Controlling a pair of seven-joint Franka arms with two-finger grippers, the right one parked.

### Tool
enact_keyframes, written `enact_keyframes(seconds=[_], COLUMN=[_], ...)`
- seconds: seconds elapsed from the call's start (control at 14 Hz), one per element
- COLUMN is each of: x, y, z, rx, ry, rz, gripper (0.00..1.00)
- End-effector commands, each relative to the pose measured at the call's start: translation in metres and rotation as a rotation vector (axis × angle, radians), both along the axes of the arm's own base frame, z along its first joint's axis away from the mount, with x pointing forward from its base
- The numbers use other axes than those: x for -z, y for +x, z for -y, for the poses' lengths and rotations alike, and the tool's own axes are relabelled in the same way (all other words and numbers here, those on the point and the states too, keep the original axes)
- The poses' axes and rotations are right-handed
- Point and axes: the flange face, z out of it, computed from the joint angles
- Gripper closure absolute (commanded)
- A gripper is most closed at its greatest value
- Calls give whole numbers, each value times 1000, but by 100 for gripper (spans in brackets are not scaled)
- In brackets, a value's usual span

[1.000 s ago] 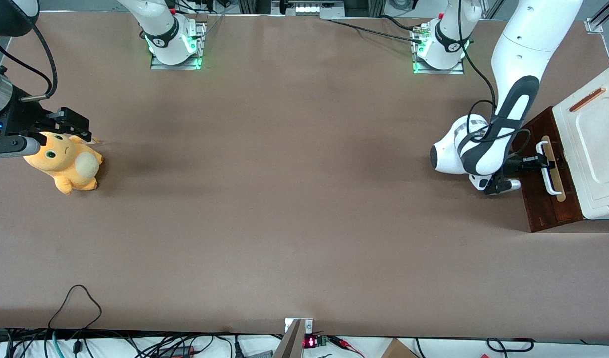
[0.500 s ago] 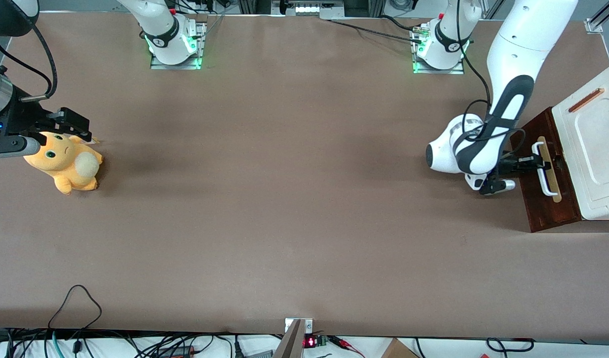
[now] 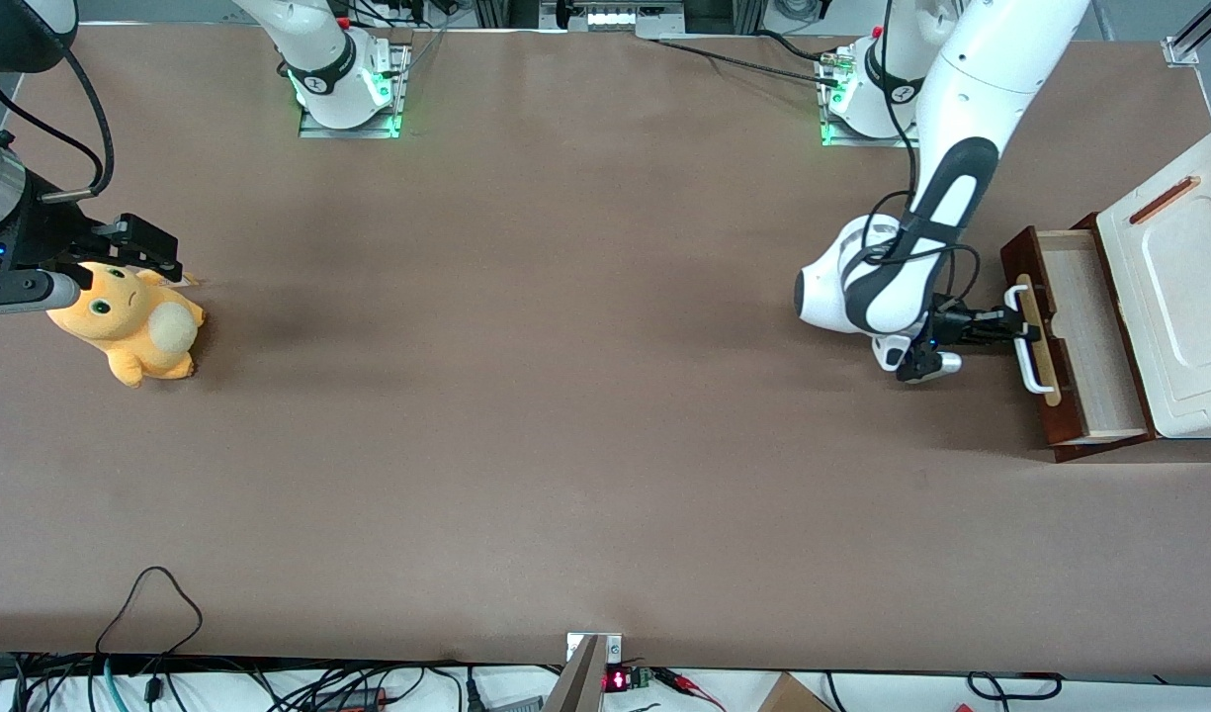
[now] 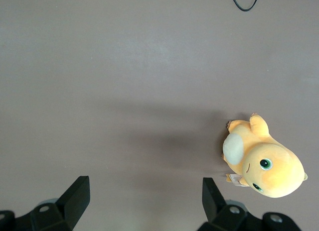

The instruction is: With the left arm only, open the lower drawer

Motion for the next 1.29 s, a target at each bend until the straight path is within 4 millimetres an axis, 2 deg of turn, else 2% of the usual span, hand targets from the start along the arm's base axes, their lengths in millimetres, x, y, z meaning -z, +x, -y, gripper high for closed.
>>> enact_keyframes(seconds=[0.0,0.14,0.29,0.36,0.43,0.5,0.64,0.79,0.93,1.07,1.21], x=[-10,-9,-9,-13,-19,-31,-50,-94,-160,-233,-295], y=[10,9,9,9,11,13,14,31,53,68,71], z=[27,26,25,27,26,27,36,57,60,47,27], rx=[54,52,44,39,26,6,-74,-159,-251,-305,-304], ry=[-20,-20,-26,-35,-48,-82,-178,-324,-547,-748,-928], rz=[-4,-9,-14,-8,4,23,51,73,56,39,-12], gripper=[100,100,80,42,10,0,0,0,0,0,0])
